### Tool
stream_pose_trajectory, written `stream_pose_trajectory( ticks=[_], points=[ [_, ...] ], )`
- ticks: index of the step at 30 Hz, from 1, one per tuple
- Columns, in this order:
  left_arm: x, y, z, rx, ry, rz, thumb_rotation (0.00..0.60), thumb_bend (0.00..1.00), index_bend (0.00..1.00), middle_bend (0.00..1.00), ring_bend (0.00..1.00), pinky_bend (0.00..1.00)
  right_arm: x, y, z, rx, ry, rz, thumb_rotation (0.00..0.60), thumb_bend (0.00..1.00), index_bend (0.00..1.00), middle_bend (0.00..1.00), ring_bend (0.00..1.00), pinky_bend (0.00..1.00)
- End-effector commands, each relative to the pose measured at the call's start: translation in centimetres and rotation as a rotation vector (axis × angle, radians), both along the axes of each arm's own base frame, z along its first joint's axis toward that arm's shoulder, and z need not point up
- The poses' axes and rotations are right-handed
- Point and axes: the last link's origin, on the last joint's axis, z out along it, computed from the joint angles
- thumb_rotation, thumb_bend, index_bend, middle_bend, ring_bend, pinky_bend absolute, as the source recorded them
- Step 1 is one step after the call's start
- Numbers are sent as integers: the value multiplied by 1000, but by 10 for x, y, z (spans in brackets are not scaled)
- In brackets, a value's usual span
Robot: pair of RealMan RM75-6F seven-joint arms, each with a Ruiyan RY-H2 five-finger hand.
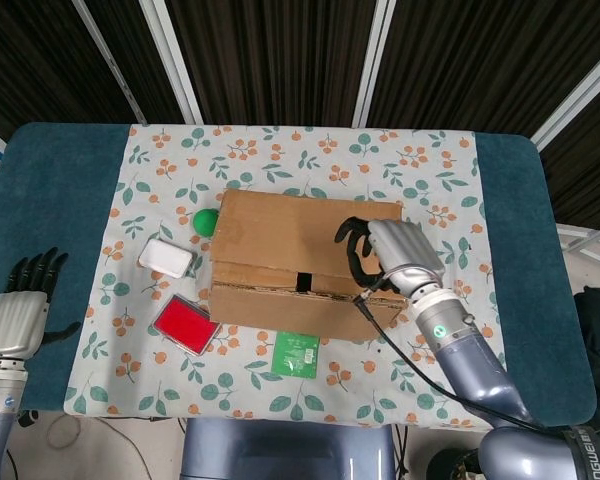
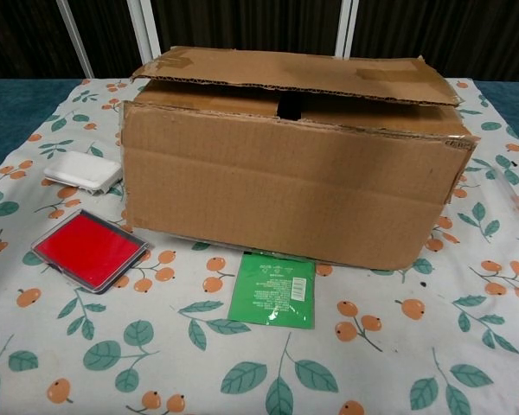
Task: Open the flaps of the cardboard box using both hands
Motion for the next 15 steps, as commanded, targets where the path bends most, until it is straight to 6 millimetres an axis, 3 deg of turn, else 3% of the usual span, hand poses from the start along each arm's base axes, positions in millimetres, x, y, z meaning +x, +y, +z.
stream_pose_trajectory(
  ticks=[1,8,15],
  points=[
    [0,1,0,3,13,-1,600,38,0,0,0,0,-87,16,6,-224,168,-91,600,333,120,149,149,269],
    [3,3,-1,11,32,-5,600,39,0,0,0,0,-146,30,14,-401,278,-118,600,227,5,8,25,234],
    [20,6,-3,0,54,-29,600,38,0,0,0,0,-216,62,9,-499,356,-181,600,213,0,0,1,212]
  ],
)
